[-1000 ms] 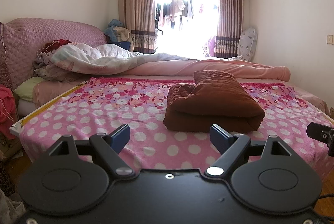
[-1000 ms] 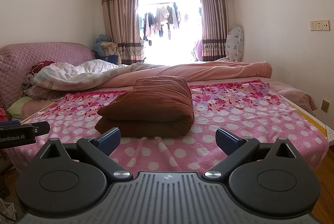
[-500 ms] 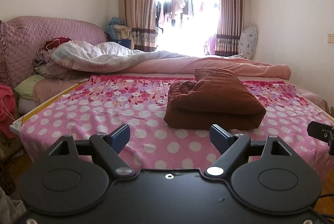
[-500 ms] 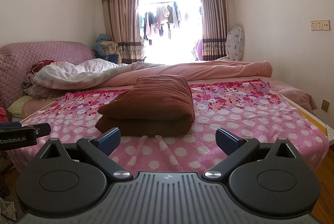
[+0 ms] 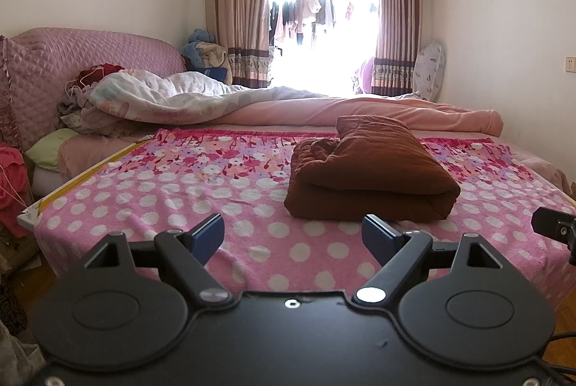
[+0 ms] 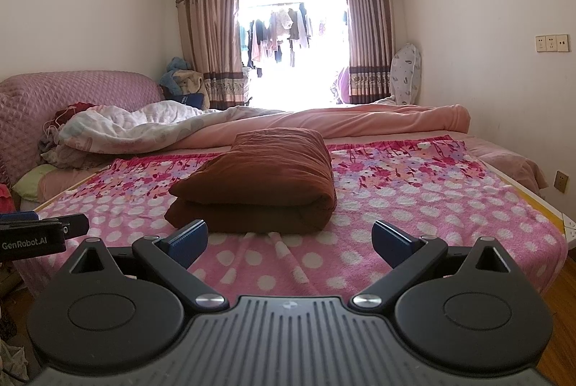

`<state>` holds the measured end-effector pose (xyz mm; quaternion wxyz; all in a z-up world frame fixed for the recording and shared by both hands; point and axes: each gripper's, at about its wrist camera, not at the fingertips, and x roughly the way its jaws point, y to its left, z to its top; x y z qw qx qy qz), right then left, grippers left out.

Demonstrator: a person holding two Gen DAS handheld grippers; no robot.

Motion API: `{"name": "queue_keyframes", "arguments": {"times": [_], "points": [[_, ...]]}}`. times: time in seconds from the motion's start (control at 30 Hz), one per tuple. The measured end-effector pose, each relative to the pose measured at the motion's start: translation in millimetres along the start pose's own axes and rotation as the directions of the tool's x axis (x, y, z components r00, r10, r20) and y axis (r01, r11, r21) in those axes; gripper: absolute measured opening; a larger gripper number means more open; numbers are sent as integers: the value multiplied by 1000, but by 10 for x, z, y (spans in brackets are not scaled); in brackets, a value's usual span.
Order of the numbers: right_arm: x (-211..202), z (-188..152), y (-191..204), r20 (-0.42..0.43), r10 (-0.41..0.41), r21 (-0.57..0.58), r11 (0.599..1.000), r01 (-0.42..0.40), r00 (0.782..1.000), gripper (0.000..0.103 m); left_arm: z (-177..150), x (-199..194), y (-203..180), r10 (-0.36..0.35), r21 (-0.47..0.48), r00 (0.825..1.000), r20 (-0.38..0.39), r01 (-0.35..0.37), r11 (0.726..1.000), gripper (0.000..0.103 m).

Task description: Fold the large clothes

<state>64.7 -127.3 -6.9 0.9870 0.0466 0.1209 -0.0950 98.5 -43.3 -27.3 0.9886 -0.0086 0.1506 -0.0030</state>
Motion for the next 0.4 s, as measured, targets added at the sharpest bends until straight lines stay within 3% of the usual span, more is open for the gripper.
{"name": "queue_keyframes", "arguments": {"times": [0.4], "points": [[2,15,2,1,1,2,1000,-1,1000,103,-7,-4,7,9,0,1000,7,-9,1000,86]]}}
